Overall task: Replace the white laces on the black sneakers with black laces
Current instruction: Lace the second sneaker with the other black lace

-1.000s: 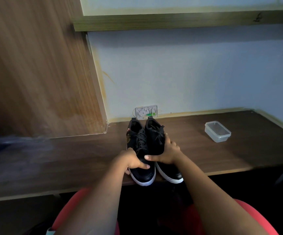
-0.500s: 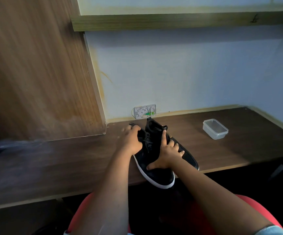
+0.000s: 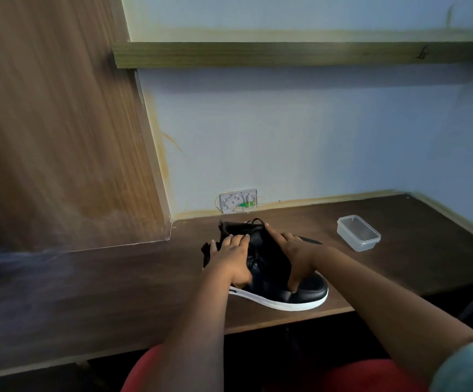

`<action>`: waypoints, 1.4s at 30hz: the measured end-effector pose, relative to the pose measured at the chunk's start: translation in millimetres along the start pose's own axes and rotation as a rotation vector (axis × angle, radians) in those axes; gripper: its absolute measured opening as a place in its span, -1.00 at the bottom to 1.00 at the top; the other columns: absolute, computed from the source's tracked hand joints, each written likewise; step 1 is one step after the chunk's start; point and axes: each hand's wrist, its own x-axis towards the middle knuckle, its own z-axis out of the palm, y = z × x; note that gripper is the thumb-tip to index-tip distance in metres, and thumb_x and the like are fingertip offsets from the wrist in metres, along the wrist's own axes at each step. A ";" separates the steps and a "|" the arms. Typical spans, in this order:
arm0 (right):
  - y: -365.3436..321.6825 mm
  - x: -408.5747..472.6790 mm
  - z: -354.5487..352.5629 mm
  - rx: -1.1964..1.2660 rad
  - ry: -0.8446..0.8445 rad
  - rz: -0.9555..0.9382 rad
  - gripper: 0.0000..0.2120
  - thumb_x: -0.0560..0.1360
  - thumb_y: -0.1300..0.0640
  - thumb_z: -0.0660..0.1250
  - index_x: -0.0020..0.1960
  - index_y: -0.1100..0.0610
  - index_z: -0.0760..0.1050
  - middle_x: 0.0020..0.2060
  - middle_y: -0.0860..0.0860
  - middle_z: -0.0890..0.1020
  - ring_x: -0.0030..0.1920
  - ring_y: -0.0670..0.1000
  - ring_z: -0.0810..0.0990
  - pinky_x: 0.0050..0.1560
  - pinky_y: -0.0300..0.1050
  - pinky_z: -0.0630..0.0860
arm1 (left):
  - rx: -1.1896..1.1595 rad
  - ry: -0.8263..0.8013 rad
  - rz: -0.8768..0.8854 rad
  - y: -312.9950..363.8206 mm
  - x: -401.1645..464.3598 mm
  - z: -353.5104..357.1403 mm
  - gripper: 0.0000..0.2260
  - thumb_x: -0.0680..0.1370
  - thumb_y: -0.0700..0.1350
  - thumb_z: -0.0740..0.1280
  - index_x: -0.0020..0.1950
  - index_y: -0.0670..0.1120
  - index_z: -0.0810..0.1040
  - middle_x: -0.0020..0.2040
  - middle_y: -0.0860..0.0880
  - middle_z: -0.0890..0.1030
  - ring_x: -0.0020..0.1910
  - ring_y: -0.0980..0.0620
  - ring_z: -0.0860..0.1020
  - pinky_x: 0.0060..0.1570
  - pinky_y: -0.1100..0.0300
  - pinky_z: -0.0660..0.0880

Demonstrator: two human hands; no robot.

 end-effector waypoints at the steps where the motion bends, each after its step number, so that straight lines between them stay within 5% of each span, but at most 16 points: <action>1: -3.9 -0.8 1.4 -0.003 0.032 0.015 0.44 0.13 0.07 0.64 0.44 -0.21 -0.53 0.52 0.09 0.04 0.52 0.19 0.02 0.45 0.20 0.18 | 0.019 0.013 -0.009 1.8 0.8 0.4 -0.06 0.43 0.02 0.44 0.59 -0.03 -0.15 0.58 0.00 -0.04 0.56 -0.07 -0.10 0.49 -0.21 -0.14; 6: -35.2 -3.2 36.7 0.306 0.082 0.151 0.33 0.24 -0.02 0.56 0.43 -0.21 -0.55 0.53 0.13 -0.31 0.52 0.31 -0.22 0.43 0.41 0.04 | 0.061 0.028 -0.023 7.3 5.3 -0.6 -0.10 0.45 -0.02 0.42 0.59 -0.05 -0.13 0.57 -0.03 0.01 0.55 -0.09 -0.04 0.50 -0.18 -0.06; 10: -46.2 7.7 68.9 0.244 0.135 0.273 0.46 0.12 -0.22 0.61 0.38 -0.18 -0.63 0.48 0.12 -0.43 0.49 0.36 -0.31 0.36 0.51 -0.10 | -0.009 0.029 -0.031 6.6 5.2 -4.5 -0.16 0.42 -0.04 0.38 0.58 -0.03 -0.03 0.53 -0.02 0.09 0.52 -0.09 0.04 0.49 -0.10 0.03; 17: -15.4 15.4 64.9 0.110 0.214 0.110 0.47 0.03 -0.32 0.59 0.41 -0.25 -0.55 0.54 0.06 -0.27 0.51 0.34 -0.21 0.38 0.47 -0.12 | 0.043 0.136 -0.040 6.3 2.8 -8.0 -0.31 0.37 0.10 0.38 0.45 -0.04 0.26 0.34 -0.02 0.32 0.37 -0.06 0.22 0.33 -0.04 0.22; 21: 17.0 17.4 54.5 -0.040 0.205 -0.059 0.39 -0.04 -0.45 0.52 0.40 -0.38 -0.45 0.56 0.00 -0.14 0.54 0.26 -0.11 0.46 0.32 -0.05 | 0.105 0.151 -0.037 9.8 -0.4 -11.3 -0.33 0.28 0.24 0.41 0.32 -0.02 0.40 0.25 0.01 0.41 0.37 -0.04 0.26 0.44 -0.18 0.04; 25: 30.3 19.7 35.1 -0.216 0.178 -0.090 0.36 0.01 -0.35 0.57 0.47 -0.33 -0.34 0.57 -0.02 -0.11 0.54 0.21 -0.08 0.47 0.30 -0.09 | 0.061 0.109 -0.026 19.0 -2.8 -7.7 -0.23 0.31 0.38 0.37 0.35 -0.07 0.36 0.33 -0.04 0.40 0.40 -0.08 0.29 0.47 -0.23 -0.08; 29: 33.4 15.9 32.3 -0.397 0.297 0.036 0.29 0.19 -0.24 0.55 0.49 -0.23 -0.40 0.54 0.11 -0.24 0.53 0.24 -0.13 0.45 0.35 -0.04 | -0.054 0.085 0.007 28.3 -6.9 -3.5 -0.23 0.34 0.42 0.33 0.33 -0.09 0.35 0.30 -0.06 0.42 0.27 -0.08 0.43 0.32 -0.10 0.29; 33: 24.3 -8.8 47.8 0.023 0.474 0.231 0.06 0.44 0.02 0.39 0.47 -0.22 -0.45 0.53 0.09 -0.15 0.49 0.24 0.03 0.42 0.29 0.16 | -0.153 0.064 0.066 28.2 -10.0 -5.0 -0.37 0.40 0.39 0.31 0.25 -0.04 0.46 0.21 0.01 0.53 0.24 -0.05 0.46 0.23 -0.04 0.34; 35: 7.1 -22.4 59.5 0.436 0.646 0.244 -0.16 0.44 0.22 0.29 0.56 -0.09 -0.09 0.47 0.13 0.06 0.41 0.26 0.19 0.35 0.22 0.26 | -0.051 0.097 0.069 27.7 -9.9 -11.3 -0.48 0.46 0.28 0.30 0.29 -0.01 0.48 0.22 0.02 0.55 0.32 -0.05 0.37 0.34 -0.11 0.17; 37: -17.1 -32.4 70.5 0.673 0.836 0.191 -0.43 0.46 0.26 0.24 0.45 0.09 0.26 0.31 0.17 0.33 0.29 0.26 0.33 0.29 0.14 0.31 | 0.061 0.054 0.042 28.0 -11.1 -15.9 -0.53 0.46 0.11 0.30 0.33 -0.02 0.46 0.26 -0.02 0.51 0.41 -0.08 0.26 0.46 -0.18 -0.05; 39: -38.3 -39.7 72.8 0.489 0.698 0.156 -0.58 0.53 0.01 0.24 0.36 0.07 0.35 0.25 0.08 0.45 0.34 0.18 0.30 0.24 0.12 0.35 | 0.119 -0.093 -0.006 30.2 -15.9 -14.7 -0.53 0.45 -0.01 0.26 0.35 -0.08 0.42 0.33 -0.11 0.45 0.45 -0.11 0.21 0.48 -0.19 -0.13; 42: -53.3 -42.8 70.8 0.235 0.325 0.203 -0.36 0.46 -0.15 0.31 0.42 0.07 0.16 0.27 0.06 0.49 0.51 0.15 0.01 0.25 0.21 0.35 | 0.134 -0.178 0.008 32.5 -22.2 -6.9 -0.67 0.50 -0.13 0.26 0.26 -0.12 0.44 0.27 -0.16 0.48 0.28 -0.16 0.42 0.28 -0.01 0.34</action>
